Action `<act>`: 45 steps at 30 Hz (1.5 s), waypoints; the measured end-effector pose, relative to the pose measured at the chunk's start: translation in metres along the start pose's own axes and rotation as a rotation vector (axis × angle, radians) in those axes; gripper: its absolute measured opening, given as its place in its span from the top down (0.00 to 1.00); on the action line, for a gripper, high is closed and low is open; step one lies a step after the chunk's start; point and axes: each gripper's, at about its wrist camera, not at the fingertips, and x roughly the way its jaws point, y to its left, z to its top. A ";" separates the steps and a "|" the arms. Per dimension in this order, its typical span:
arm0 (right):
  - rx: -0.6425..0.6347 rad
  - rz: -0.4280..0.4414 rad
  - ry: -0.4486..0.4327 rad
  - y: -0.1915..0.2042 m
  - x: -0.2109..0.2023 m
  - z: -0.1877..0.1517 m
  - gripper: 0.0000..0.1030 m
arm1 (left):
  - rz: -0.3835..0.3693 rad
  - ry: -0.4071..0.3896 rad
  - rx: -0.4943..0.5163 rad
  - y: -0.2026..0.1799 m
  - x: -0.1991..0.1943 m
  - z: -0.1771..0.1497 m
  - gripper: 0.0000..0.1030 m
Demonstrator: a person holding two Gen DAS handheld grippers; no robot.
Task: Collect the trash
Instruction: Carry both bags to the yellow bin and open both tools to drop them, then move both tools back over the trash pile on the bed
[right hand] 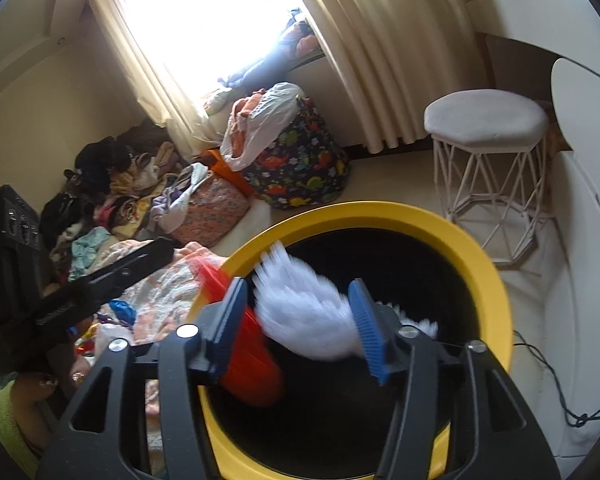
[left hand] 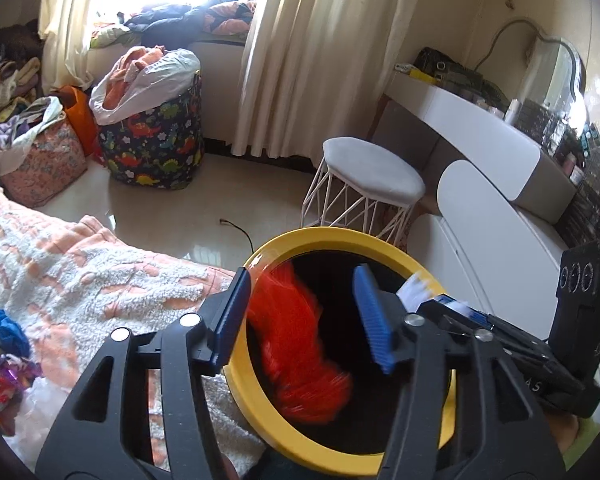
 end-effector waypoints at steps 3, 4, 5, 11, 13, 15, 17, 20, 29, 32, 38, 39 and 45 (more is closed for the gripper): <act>-0.020 -0.026 -0.006 0.003 0.001 0.000 0.46 | 0.006 -0.020 -0.001 0.002 -0.007 -0.001 0.36; -0.025 -0.028 -0.009 0.004 0.000 -0.001 0.45 | 0.013 -0.027 -0.004 0.003 -0.011 -0.002 0.30; -0.032 -0.033 -0.015 0.006 0.000 -0.002 0.42 | 0.018 -0.034 -0.012 0.005 -0.014 -0.003 0.23; -0.070 -0.028 -0.035 0.021 -0.002 -0.002 0.34 | 0.048 -0.071 -0.058 0.022 -0.036 -0.005 0.11; -0.080 -0.024 -0.039 0.028 -0.003 -0.002 0.33 | 0.061 -0.084 -0.069 0.027 -0.043 -0.006 0.11; -0.091 -0.017 -0.041 0.033 -0.003 -0.001 0.31 | 0.074 -0.096 -0.079 0.033 -0.051 -0.007 0.11; -0.102 -0.011 -0.044 0.040 -0.004 -0.002 0.28 | 0.087 -0.105 -0.089 0.038 -0.058 -0.008 0.11; -0.117 0.002 -0.048 0.051 -0.004 -0.002 0.27 | 0.102 -0.120 -0.097 0.046 -0.069 -0.010 0.11; -0.155 0.033 -0.041 0.078 -0.002 -0.006 0.25 | 0.143 -0.154 -0.136 0.069 -0.096 -0.019 0.11; -0.165 0.045 -0.036 0.086 -0.001 -0.008 0.25 | 0.156 -0.164 -0.153 0.077 -0.104 -0.021 0.11; -0.198 0.068 -0.018 0.105 0.002 -0.016 0.23 | 0.185 -0.186 -0.185 0.094 -0.121 -0.025 0.11; -0.206 0.072 -0.013 0.111 0.004 -0.017 0.22 | 0.192 -0.190 -0.188 0.096 -0.123 -0.026 0.11; -0.243 0.097 0.014 0.132 0.009 -0.027 0.22 | 0.225 -0.208 -0.217 0.116 -0.140 -0.031 0.11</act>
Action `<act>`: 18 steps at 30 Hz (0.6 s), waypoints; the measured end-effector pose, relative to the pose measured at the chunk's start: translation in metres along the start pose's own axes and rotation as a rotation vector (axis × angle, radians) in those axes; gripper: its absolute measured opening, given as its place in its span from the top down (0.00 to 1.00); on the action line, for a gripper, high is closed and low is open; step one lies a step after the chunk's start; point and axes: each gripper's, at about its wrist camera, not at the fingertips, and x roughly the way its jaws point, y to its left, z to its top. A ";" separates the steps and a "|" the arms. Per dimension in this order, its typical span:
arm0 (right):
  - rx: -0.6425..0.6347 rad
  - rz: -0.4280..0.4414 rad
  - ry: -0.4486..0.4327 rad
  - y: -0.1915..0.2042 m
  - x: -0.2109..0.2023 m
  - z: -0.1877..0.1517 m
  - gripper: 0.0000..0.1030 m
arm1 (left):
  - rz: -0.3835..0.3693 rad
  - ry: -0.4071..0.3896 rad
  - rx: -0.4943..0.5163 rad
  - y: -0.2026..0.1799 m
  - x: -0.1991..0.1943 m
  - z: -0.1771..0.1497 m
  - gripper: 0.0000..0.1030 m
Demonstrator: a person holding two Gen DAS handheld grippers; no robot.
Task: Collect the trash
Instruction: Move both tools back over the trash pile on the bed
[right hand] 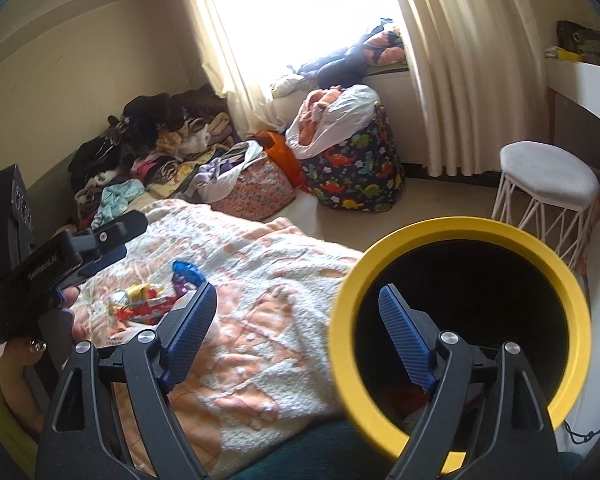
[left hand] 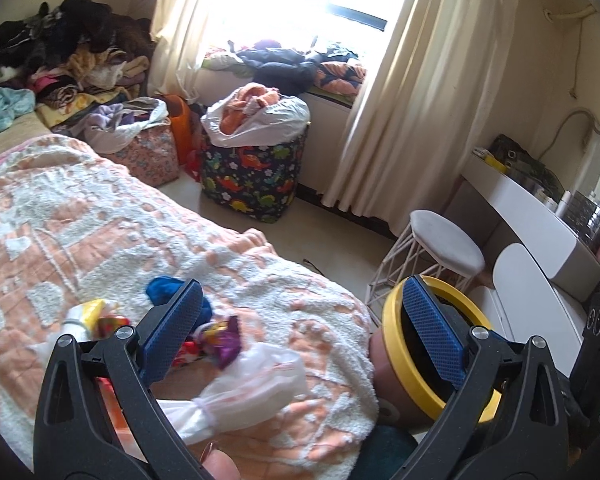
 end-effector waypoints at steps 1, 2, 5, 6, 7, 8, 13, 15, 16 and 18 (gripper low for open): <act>-0.004 0.005 0.006 0.004 0.002 -0.001 0.22 | 0.006 -0.003 -0.005 0.004 -0.002 0.000 0.11; -0.008 0.012 0.014 0.008 0.004 -0.002 0.22 | 0.012 -0.005 -0.011 0.008 -0.004 0.000 0.11; -0.024 0.026 0.030 0.021 0.009 -0.004 0.22 | 0.029 -0.012 -0.031 0.020 -0.008 0.001 0.11; -0.031 0.032 0.035 0.026 0.010 -0.005 0.22 | 0.034 -0.015 -0.038 0.024 -0.010 0.001 0.11; -0.039 0.036 0.038 0.030 0.011 -0.006 0.22 | 0.040 -0.018 -0.044 0.029 -0.012 0.002 0.11; -0.048 0.041 0.042 0.036 0.013 -0.008 0.21 | 0.046 -0.021 -0.050 0.033 -0.013 0.002 0.11; -0.082 0.068 0.063 0.059 0.022 -0.010 0.19 | 0.076 -0.038 -0.080 0.053 -0.022 0.005 0.11; -0.093 0.074 0.070 0.067 0.025 -0.011 0.18 | 0.088 -0.045 -0.093 0.061 -0.026 0.005 0.11; -0.097 0.078 0.076 0.072 0.027 -0.012 0.18 | 0.096 -0.047 -0.100 0.066 -0.028 0.006 0.11; -0.102 0.086 0.084 0.079 0.031 -0.013 0.17 | 0.111 -0.053 -0.116 0.076 -0.031 0.006 0.11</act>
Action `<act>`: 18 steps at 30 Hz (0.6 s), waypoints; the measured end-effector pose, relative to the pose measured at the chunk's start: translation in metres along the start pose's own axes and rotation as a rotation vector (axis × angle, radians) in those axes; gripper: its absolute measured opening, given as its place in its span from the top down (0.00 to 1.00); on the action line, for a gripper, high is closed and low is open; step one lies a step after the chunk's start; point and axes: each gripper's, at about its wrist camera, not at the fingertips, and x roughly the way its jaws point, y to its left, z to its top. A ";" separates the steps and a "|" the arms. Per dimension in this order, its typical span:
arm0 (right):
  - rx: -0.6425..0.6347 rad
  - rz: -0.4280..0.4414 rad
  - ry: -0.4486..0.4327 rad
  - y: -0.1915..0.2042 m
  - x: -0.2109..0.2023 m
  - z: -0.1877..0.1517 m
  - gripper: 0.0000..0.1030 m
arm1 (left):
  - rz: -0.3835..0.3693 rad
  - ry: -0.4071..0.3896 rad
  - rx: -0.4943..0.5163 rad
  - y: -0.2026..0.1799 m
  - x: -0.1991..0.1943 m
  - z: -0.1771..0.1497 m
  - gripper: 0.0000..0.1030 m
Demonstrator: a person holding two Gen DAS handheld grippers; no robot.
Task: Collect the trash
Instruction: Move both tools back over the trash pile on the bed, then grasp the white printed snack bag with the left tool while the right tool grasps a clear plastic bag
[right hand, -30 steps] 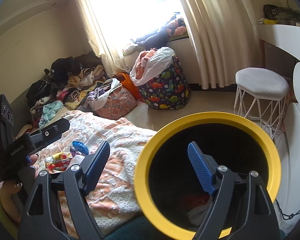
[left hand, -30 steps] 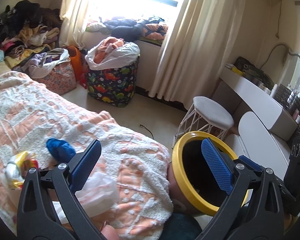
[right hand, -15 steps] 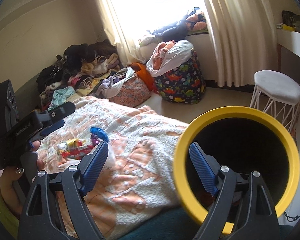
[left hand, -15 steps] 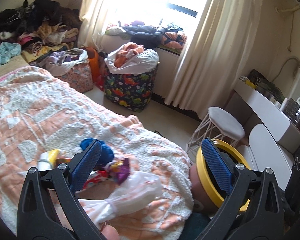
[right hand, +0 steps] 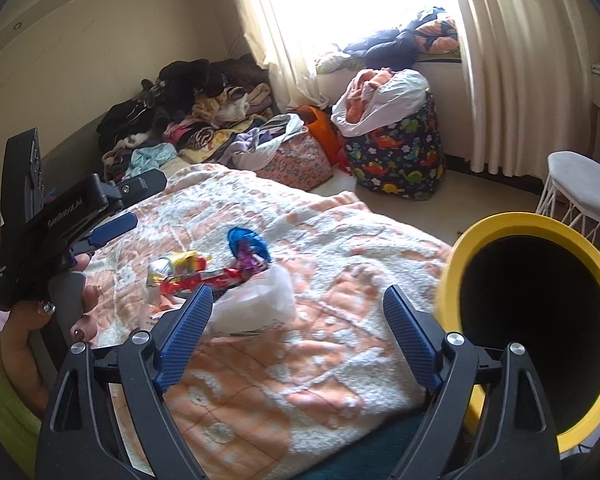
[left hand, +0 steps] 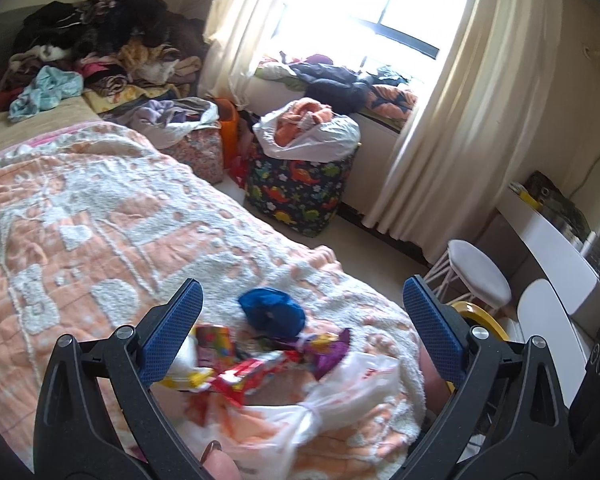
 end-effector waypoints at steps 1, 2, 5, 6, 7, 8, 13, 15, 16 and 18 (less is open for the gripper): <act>-0.003 0.004 0.005 0.003 0.002 0.000 0.17 | 0.007 -0.001 -0.010 0.006 -0.001 0.002 0.11; -0.008 0.007 0.008 0.007 0.004 0.000 0.17 | 0.016 -0.005 -0.019 0.011 -0.002 0.003 0.11; -0.022 0.014 0.020 0.017 0.011 0.000 0.16 | 0.041 -0.017 -0.041 0.026 -0.006 0.007 0.11; -0.026 0.016 0.024 0.020 0.014 0.000 0.16 | 0.049 -0.018 -0.049 0.032 -0.007 0.008 0.11; -0.028 0.018 0.028 0.023 0.016 0.000 0.16 | 0.058 -0.022 -0.059 0.037 -0.009 0.009 0.11; -0.034 0.021 0.032 0.026 0.018 0.000 0.16 | 0.065 -0.025 -0.067 0.043 -0.010 0.009 0.11; -0.047 0.022 0.046 0.037 0.028 0.001 0.14 | 0.101 -0.023 -0.103 0.070 -0.014 0.012 0.11; -0.051 0.023 0.051 0.039 0.032 0.001 0.14 | 0.115 -0.015 -0.114 0.079 -0.015 0.012 0.11; -0.050 0.020 0.053 0.039 0.034 0.001 0.14 | 0.120 -0.007 -0.114 0.082 -0.016 0.011 0.11; -0.043 0.021 0.063 0.039 0.039 0.002 0.14 | 0.127 0.010 -0.111 0.086 -0.016 0.010 0.11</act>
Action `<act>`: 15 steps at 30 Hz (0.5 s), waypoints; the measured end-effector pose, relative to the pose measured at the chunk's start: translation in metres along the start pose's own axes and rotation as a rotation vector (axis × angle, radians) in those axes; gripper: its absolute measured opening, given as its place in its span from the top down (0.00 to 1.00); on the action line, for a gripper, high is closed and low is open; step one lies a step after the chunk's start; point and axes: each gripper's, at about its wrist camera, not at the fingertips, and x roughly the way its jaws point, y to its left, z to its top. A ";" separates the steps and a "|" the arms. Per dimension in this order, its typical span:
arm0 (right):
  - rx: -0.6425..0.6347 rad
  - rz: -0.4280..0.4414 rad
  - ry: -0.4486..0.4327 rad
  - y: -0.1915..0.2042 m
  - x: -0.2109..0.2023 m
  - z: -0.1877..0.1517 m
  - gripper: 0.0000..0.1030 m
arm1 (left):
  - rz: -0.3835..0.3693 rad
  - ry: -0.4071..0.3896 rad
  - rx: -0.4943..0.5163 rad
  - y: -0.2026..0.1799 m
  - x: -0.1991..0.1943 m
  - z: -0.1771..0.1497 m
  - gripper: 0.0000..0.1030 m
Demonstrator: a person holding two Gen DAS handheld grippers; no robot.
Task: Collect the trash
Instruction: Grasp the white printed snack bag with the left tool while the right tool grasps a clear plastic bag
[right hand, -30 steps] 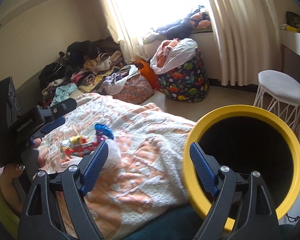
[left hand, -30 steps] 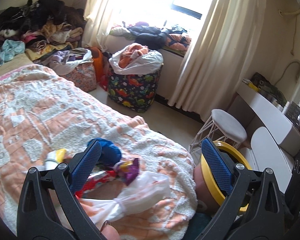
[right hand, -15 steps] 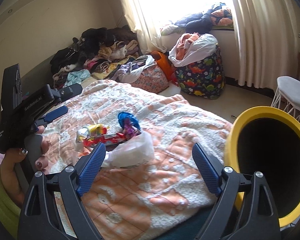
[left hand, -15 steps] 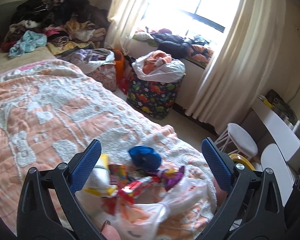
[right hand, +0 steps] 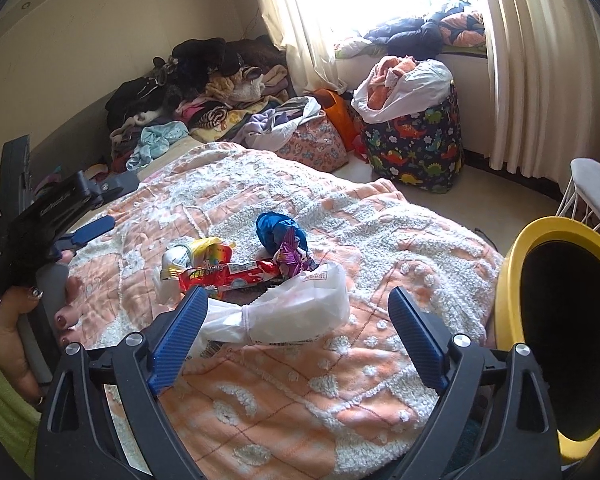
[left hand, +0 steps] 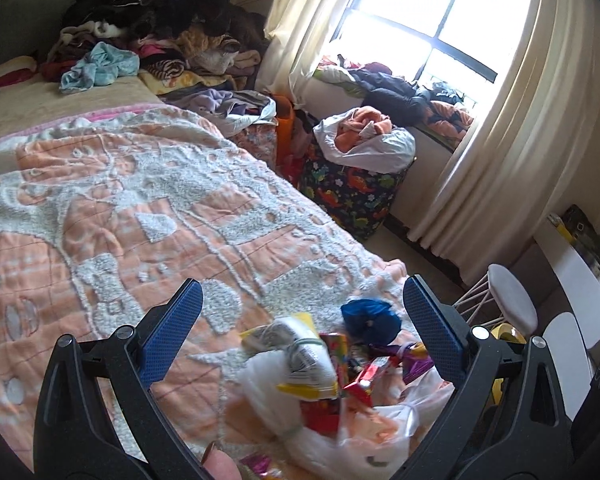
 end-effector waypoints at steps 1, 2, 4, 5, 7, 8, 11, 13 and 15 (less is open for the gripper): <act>0.005 -0.004 0.009 0.000 0.004 0.001 0.14 | 0.003 0.011 0.003 0.001 0.000 -0.001 0.11; 0.009 -0.007 0.013 -0.001 0.007 0.001 0.14 | 0.002 0.024 0.007 0.002 0.001 -0.002 0.16; 0.021 -0.004 0.023 -0.002 0.013 0.002 0.14 | -0.006 0.049 0.012 0.003 0.003 -0.006 0.23; 0.028 -0.006 0.030 -0.004 0.016 0.002 0.14 | -0.014 0.065 0.011 0.002 0.005 -0.008 0.29; 0.036 -0.007 0.042 -0.006 0.023 0.001 0.14 | -0.037 0.098 0.006 0.002 0.009 -0.012 0.38; 0.042 -0.009 0.049 -0.007 0.027 0.001 0.14 | -0.046 0.116 0.005 0.001 0.011 -0.015 0.43; 0.064 -0.004 0.070 -0.012 0.037 0.000 0.14 | -0.069 0.154 0.012 -0.004 0.018 -0.022 0.54; 0.084 0.003 0.085 -0.016 0.044 -0.001 0.15 | -0.088 0.178 0.011 -0.008 0.023 -0.027 0.57; 0.105 0.017 0.100 -0.019 0.050 -0.001 0.21 | -0.095 0.196 0.015 -0.011 0.028 -0.031 0.60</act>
